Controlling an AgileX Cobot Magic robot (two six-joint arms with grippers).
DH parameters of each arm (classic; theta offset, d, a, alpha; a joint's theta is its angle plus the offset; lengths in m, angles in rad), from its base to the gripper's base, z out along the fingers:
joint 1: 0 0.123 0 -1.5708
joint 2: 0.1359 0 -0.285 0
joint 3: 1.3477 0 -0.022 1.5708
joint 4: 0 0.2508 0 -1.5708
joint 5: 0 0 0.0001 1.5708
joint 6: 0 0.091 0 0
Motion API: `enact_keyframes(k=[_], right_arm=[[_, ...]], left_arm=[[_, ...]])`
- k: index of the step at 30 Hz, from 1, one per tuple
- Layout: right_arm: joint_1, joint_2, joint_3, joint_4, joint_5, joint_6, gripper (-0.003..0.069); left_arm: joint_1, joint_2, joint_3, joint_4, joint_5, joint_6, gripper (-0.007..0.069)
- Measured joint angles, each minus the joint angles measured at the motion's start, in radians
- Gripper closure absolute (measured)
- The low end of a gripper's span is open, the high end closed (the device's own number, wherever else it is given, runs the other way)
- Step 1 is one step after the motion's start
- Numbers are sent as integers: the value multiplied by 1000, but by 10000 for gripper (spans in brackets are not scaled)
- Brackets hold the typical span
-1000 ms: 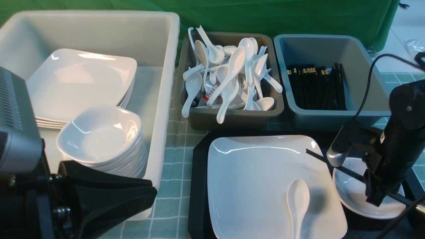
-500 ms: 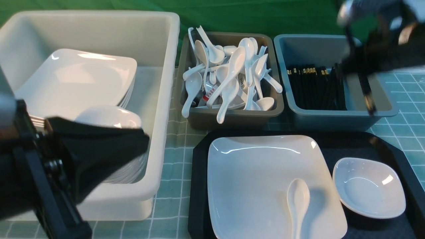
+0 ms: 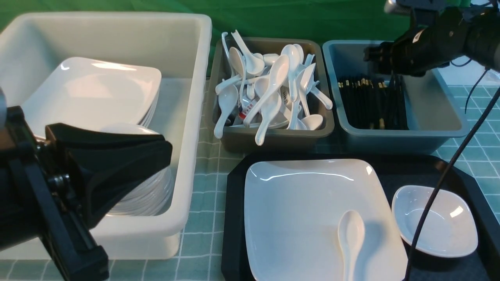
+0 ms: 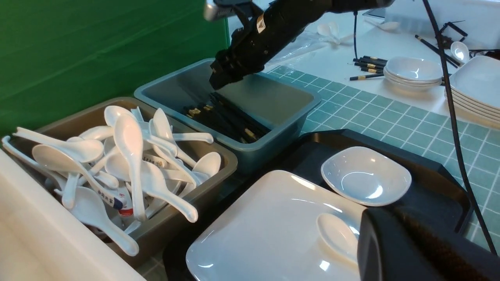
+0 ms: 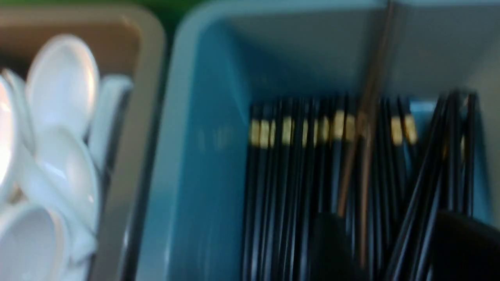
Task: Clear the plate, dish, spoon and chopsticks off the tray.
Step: Use the right arm to put the chopsticks into the small storage box on the right, then use the right arm to grab a small plate from the dinner plate
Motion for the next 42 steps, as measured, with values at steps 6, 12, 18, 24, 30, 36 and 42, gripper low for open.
enact_keyframes(k=[6, 12, 18, 24, 30, 36, 42], right_arm=[[0, -116, -7, -12, 245, -109, 169], [1, -320, 95, -16, 521, -264, 361], [46, -577, 528, -85, 584, -351, 428], [104, -731, 852, -132, 495, -483, 352], [171, -754, 1117, -143, 153, -674, 233], [171, -683, 1172, -208, -38, -709, 178], [171, -597, 1172, -263, -101, -719, 176]], left_arm=[[0, 0, 0, 20, 4, 0, 608], [0, 0, 0, 57, 34, 0, 608], [0, 0, 0, 82, 69, 0, 608], [0, 0, 0, 82, 71, 0, 608], [0, 0, 0, 82, 79, 2, 608], [0, 0, 0, 81, 99, 2, 608], [0, 0, 0, 79, 106, 2, 608]])
